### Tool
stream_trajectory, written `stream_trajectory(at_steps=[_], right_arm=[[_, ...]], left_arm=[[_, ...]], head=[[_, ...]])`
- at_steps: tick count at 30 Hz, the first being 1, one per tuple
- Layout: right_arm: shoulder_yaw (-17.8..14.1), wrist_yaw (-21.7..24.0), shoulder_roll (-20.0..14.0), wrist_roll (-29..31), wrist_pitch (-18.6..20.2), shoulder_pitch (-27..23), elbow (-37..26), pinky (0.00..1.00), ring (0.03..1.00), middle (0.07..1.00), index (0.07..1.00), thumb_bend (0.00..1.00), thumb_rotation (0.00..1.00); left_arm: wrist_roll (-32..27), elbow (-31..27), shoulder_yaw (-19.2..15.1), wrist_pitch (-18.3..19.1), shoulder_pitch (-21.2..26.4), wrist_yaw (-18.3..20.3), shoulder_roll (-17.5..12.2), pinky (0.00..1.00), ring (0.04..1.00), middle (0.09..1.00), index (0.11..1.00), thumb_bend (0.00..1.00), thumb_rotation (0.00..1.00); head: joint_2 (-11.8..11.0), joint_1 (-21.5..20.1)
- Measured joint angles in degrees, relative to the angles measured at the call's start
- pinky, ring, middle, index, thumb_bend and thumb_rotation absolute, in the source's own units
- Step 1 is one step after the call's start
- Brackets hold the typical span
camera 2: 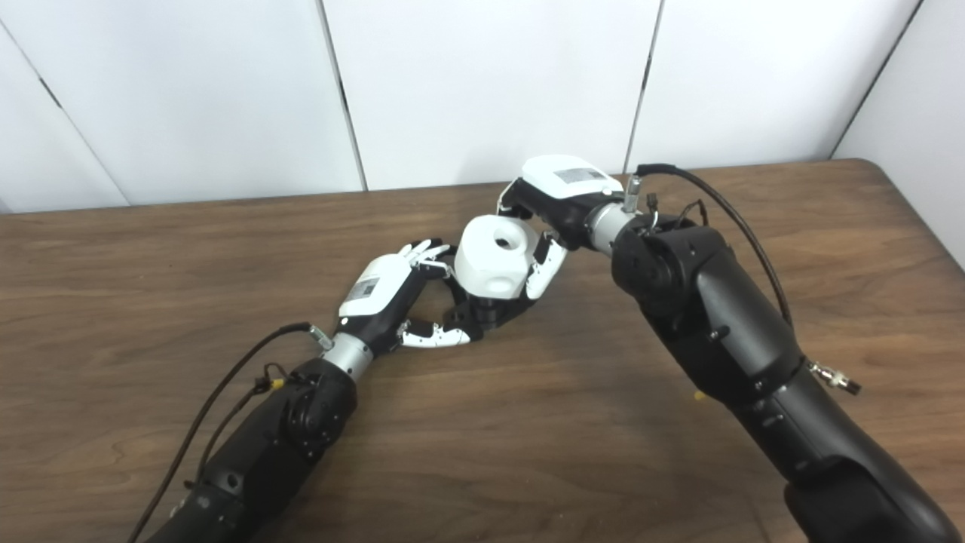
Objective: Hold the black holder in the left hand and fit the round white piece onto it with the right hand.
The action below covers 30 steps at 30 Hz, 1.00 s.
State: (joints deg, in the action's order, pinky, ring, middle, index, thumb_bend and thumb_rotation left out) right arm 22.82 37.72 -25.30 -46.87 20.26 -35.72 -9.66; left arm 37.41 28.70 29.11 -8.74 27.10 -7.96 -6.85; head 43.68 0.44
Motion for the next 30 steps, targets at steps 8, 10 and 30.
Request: stream_trajectory(at_steps=[8,10,30], right_arm=[[1.3,3.1,0.2,-0.2,-0.5,-1.8,-0.6,0.64,0.735,0.691,0.479,0.52,0.13],[1.4,3.4,0.2,-0.5,-0.5,-1.8,-1.0,0.64,0.736,0.693,0.479,0.52,0.13],[0.9,3.2,0.4,-0.8,-0.7,-1.2,-1.3,0.62,0.734,0.688,0.477,0.52,0.13]], left_arm=[[0.0,0.0,0.1,0.0,0.1,0.0,0.1,1.0,0.963,0.894,0.477,0.52,0.08],[0.0,0.0,0.1,0.0,0.1,0.0,0.1,1.0,0.962,0.894,0.477,0.52,0.08],[0.0,-0.1,0.1,-0.2,0.0,0.0,0.0,1.0,0.96,0.893,0.477,0.52,0.07]], head=[[0.3,0.1],[0.3,0.1],[0.2,-0.2]])
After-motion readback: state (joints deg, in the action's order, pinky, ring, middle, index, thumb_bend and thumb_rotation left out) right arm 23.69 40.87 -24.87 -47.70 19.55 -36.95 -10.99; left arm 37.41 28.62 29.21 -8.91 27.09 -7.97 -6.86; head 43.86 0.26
